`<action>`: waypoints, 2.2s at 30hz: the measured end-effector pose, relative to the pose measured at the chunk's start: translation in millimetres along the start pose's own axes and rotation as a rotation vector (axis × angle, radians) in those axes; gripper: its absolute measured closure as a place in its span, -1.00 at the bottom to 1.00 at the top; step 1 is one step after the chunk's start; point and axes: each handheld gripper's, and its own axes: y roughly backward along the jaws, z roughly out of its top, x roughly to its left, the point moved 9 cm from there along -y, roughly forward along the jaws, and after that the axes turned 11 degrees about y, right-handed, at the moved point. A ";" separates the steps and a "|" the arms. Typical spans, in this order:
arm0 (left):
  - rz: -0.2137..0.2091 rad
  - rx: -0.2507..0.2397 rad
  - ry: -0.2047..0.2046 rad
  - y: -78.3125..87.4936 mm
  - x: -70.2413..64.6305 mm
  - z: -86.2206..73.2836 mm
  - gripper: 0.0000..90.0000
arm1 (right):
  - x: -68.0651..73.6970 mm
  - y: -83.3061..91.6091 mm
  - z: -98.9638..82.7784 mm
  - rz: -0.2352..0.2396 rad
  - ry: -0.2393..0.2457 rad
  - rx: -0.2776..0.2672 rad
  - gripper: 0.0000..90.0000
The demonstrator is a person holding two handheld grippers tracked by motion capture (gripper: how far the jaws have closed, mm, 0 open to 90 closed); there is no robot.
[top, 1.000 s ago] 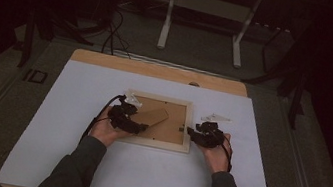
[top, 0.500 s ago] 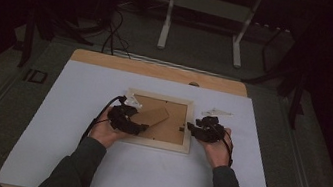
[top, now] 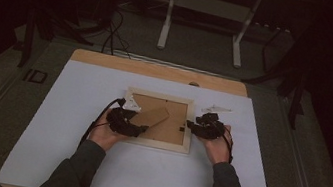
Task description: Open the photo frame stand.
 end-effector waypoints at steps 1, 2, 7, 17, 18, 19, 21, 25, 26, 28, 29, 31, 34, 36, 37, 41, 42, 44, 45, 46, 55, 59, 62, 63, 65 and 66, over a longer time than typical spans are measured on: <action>0.000 -0.002 -0.001 0.2 -0.2 -0.2 -0.11 | 0.1 -0.2 0.9 0.004 -0.001 -0.001 0.17; 0.003 -0.005 -0.005 0.3 -0.1 -0.5 -0.11 | 0.4 -0.3 1.5 0.011 0.002 -0.001 0.16; 0.004 -0.024 -0.015 1.0 -0.5 -2.2 -0.11 | 0.9 -2.9 3.8 0.037 -0.001 0.000 0.10; 0.016 -0.050 -0.043 2.6 -2.8 -3.4 -0.11 | -1.7 -9.1 8.0 0.054 -0.029 -0.003 -0.07; 0.018 -0.052 -0.048 2.7 -3.0 -3.4 -0.11 | -1.6 -9.6 8.5 0.056 -0.026 -0.003 -0.09; 0.020 -0.053 -0.052 3.0 -3.2 -3.4 -0.11 | -2.1 -10.2 9.1 0.056 -0.023 -0.001 -0.12; 0.022 -0.060 -0.057 3.4 -4.0 -3.2 -0.12 | -3.4 -11.2 10.2 0.055 -0.029 -0.001 -0.16; 0.025 -0.075 -0.074 4.6 -5.5 -3.0 -0.12 | -5.2 -13.4 11.7 0.077 -0.054 0.000 -0.22; 0.028 -0.079 -0.081 4.9 -5.8 -3.1 -0.11 | -5.4 -13.7 11.9 0.081 -0.058 0.000 -0.23; 0.031 -0.082 -0.087 5.2 -6.1 -3.4 -0.12 | -6.5 -14.5 12.5 0.087 -0.073 -0.002 -0.23; 0.031 -0.082 -0.087 5.2 -6.1 -3.4 -0.12 | -7.0 -14.9 12.7 0.093 -0.078 -0.005 -0.23; 0.034 -0.088 -0.092 5.4 -6.6 -3.7 -0.12 | -7.2 -15.2 13.1 0.103 -0.093 -0.009 -0.22; 0.035 -0.100 -0.102 6.4 -7.3 -4.2 -0.12 | -7.7 -15.8 12.9 0.123 -0.113 -0.012 -0.13; 0.034 -0.108 -0.107 6.7 -7.7 -4.4 -0.12 | -8.9 -15.8 12.9 0.125 -0.125 -0.016 -0.11; 0.034 -0.111 -0.109 7.0 -8.1 -4.7 -0.12 | -11.2 -15.7 13.2 0.143 -0.154 -0.030 -0.08; 0.038 -0.132 -0.129 8.9 -9.9 -5.1 -0.12 | -13.0 -15.3 13.0 0.167 -0.173 -0.037 -0.06; 0.038 -0.132 -0.129 8.9 -9.9 -5.1 -0.12 | -13.0 -15.3 13.0 0.167 -0.173 -0.037 -0.06; 0.041 -0.150 -0.149 10.1 -11.2 -5.4 -0.12 | -12.8 -15.7 11.7 0.194 -0.178 -0.036 -0.01; 0.045 -0.161 -0.164 11.3 -12.4 -5.4 -0.12 | -12.5 -14.6 12.0 0.229 -0.199 -0.053 0.00; 0.045 -0.161 -0.164 11.3 -12.4 -5.4 -0.12 | -12.5 -14.6 12.0 0.229 -0.199 -0.053 0.00; 0.030 -0.181 -0.190 13.7 -14.7 -4.7 -0.13 | -19.4 -6.0 10.9 0.313 -0.303 -0.105 0.27; 0.030 -0.176 -0.196 14.1 -14.9 -4.9 -0.13 | -19.3 -3.7 10.2 0.329 -0.319 -0.114 0.29; 0.022 -0.169 -0.184 13.8 -14.5 -5.5 -0.13 | -18.9 -2.8 10.9 0.328 -0.316 -0.112 0.29; 0.008 -0.162 -0.164 13.3 -12.7 -5.7 -0.14 | -18.6 -2.2 11.2 0.323 -0.312 -0.115 0.29; -0.004 -0.155 -0.145 12.7 -11.5 -5.9 -0.14 | -18.4 -2.2 11.1 0.320 -0.314 -0.118 0.29; -0.004 -0.155 -0.145 12.7 -11.5 -5.9 -0.14 | -18.4 -2.2 11.1 0.320 -0.314 -0.118 0.29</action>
